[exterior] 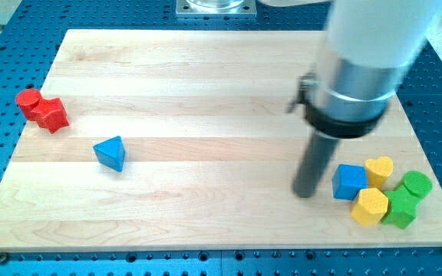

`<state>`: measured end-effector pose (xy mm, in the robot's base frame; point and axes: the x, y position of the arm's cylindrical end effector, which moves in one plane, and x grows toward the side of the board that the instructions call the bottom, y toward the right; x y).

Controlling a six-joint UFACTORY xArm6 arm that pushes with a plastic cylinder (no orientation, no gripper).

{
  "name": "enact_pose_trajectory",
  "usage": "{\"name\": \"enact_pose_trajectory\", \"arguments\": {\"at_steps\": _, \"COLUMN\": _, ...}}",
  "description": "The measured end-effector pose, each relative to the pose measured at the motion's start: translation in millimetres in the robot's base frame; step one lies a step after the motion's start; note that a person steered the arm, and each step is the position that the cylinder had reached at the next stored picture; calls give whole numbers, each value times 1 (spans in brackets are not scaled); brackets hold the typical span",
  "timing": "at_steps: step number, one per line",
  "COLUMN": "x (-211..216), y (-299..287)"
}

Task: Move the triangle on top of the cube

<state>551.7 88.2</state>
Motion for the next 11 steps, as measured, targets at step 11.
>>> {"name": "enact_pose_trajectory", "arguments": {"at_steps": 11, "x": -78, "y": -20}}
